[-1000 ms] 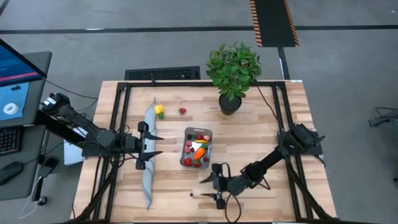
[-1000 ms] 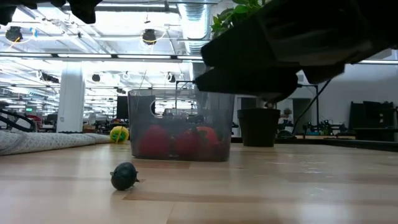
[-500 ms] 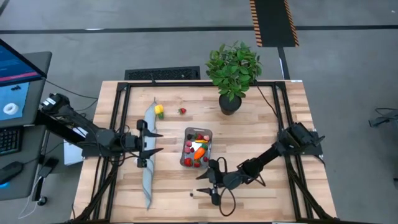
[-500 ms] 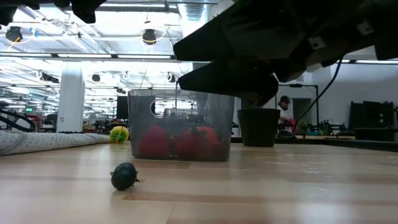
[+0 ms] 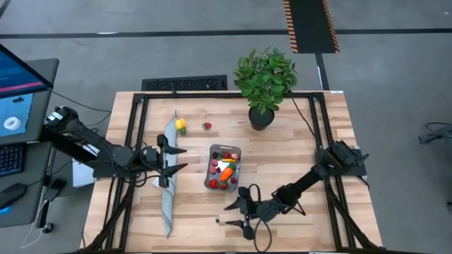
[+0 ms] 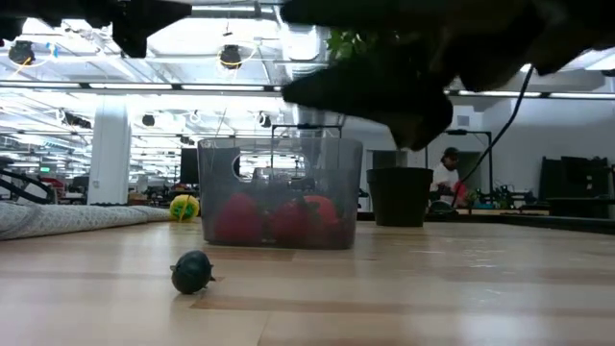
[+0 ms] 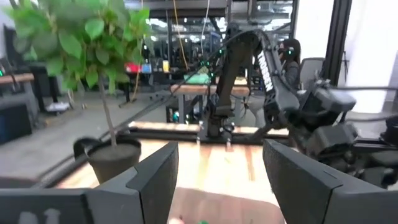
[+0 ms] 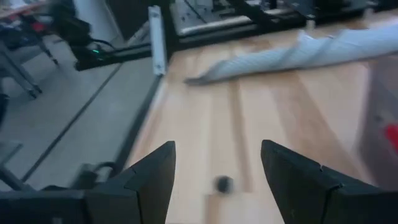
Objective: Pick and placing Produce into tupperware
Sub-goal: Put the blueberry into the bin
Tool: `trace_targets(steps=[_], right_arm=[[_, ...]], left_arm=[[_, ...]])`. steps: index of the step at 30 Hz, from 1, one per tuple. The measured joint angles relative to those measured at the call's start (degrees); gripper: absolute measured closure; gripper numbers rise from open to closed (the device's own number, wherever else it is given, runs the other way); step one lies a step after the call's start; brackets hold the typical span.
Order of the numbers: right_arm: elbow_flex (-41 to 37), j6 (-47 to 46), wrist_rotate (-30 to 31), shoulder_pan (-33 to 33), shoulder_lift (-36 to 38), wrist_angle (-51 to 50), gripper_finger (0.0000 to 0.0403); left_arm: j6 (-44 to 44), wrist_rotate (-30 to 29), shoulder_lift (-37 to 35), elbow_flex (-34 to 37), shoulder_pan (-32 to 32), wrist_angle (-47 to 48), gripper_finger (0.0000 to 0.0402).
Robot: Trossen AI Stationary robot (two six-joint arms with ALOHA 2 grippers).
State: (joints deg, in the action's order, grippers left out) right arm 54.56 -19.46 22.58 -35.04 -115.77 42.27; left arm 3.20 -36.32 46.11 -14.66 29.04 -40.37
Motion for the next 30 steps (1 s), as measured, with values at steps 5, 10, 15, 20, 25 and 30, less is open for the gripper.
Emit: trace_targets(steps=[5, 10, 15, 20, 25, 30], right_arm=[[5.62, 1.41, 2.87, -2.41, -5.6, -1.18, 0.0143], [11.49, 1.23, 2.46, -2.4, -11.11, -4.7, 0.0143], [13.61, -0.89, 2.13, -1.57, -12.8, -7.1, 0.0143], [13.47, -3.54, 3.4, -1.33, -13.0, -10.71, 0.0143], [13.52, -5.86, 3.03, -0.44, -13.0, -11.62, 0.0143], [13.45, -6.69, 3.11, 0.33, -13.0, -12.89, 0.0143]], left_arm=[[-5.4, 0.0, 0.35, -0.04, 0.0, 2.3, 0.0176], [-7.06, 0.11, 1.86, -0.1, 0.24, 2.4, 0.0176], [-9.0, 0.0, 4.26, -0.04, 1.33, 1.81, 0.0176], [-8.11, -0.04, 6.84, -0.04, 2.54, -3.1, 0.0176], [-4.49, -0.09, 8.41, -0.04, 3.51, -7.52, 0.0176], [-3.76, -0.1, 8.41, -0.04, 3.85, -7.66, 0.0176]])
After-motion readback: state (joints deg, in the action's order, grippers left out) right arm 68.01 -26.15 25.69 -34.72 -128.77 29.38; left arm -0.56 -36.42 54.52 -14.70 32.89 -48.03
